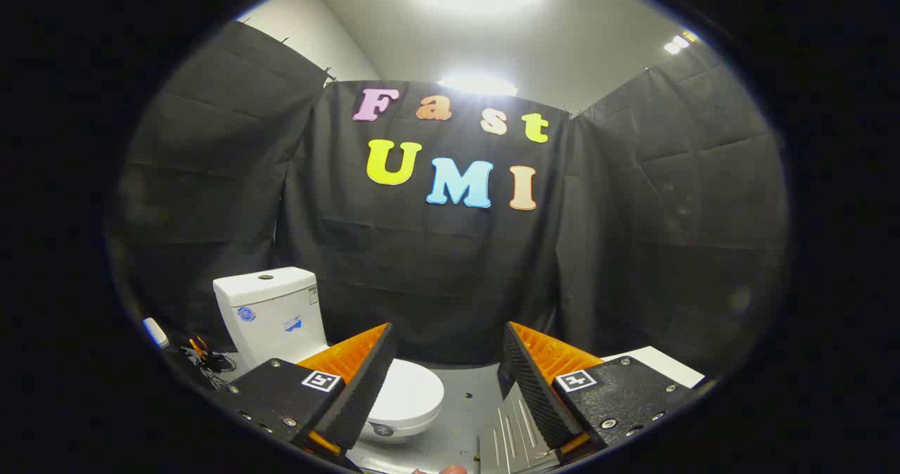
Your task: Open the toilet lid.
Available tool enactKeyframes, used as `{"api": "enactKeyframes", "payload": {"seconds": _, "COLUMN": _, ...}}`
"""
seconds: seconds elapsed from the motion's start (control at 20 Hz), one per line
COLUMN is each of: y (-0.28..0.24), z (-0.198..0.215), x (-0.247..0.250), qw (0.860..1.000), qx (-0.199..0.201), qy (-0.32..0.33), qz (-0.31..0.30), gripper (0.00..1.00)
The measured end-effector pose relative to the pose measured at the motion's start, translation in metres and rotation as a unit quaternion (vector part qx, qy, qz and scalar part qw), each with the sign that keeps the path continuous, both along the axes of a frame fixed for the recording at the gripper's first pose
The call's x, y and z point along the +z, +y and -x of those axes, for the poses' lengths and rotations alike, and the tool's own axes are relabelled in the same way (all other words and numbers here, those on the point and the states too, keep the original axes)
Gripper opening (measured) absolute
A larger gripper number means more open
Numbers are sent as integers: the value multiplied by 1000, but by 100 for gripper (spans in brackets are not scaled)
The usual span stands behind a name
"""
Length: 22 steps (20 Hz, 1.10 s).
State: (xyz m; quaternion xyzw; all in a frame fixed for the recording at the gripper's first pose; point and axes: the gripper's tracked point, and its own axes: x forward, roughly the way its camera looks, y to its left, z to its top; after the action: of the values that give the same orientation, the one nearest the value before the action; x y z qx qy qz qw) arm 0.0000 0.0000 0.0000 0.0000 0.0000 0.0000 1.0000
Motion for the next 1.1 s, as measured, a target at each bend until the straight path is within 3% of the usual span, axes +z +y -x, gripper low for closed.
{"api": "enactKeyframes", "payload": {"seconds": 0.25, "y": -6, "z": 2, "x": 2, "qw": 999, "qx": 3, "qy": -12, "qz": -30, "gripper": 95}}
{"api": "enactKeyframes", "payload": {"seconds": 1.1, "y": -9, "z": -10, "x": -23, "qw": 1000, "qx": -3, "qy": 8, "qz": -20, "gripper": 95}}
